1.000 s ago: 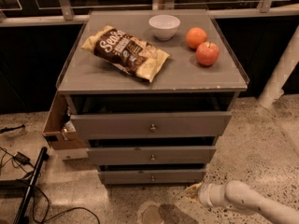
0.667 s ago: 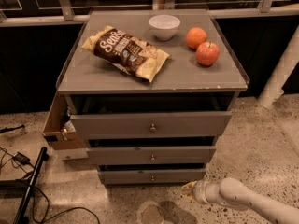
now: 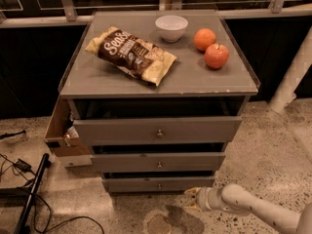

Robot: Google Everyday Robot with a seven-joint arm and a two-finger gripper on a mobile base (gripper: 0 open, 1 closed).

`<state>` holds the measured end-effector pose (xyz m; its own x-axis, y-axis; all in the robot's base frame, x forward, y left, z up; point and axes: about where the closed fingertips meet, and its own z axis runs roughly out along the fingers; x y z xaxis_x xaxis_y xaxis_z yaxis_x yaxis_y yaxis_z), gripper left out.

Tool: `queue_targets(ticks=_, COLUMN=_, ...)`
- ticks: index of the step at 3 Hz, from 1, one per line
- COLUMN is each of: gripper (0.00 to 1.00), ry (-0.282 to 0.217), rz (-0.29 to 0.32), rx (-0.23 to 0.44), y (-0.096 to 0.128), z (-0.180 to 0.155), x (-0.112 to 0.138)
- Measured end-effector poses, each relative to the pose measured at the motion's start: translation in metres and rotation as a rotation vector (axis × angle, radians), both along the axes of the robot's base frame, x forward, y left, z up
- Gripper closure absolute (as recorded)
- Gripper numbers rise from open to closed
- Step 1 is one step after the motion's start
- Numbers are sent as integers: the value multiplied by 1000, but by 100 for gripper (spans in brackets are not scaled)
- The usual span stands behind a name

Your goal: Open bottom drawer

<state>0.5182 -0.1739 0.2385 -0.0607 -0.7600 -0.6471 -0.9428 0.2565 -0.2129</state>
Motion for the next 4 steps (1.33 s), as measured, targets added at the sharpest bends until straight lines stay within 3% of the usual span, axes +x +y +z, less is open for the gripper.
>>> queue_targets(ticks=1, gripper=1, ry=-7, rz=-3, rx=-1, y=1, z=-5, x=4)
queue_targets(ticks=4, gripper=0, ry=-36, rz=-12, rx=-14, y=0, z=-19, x=27)
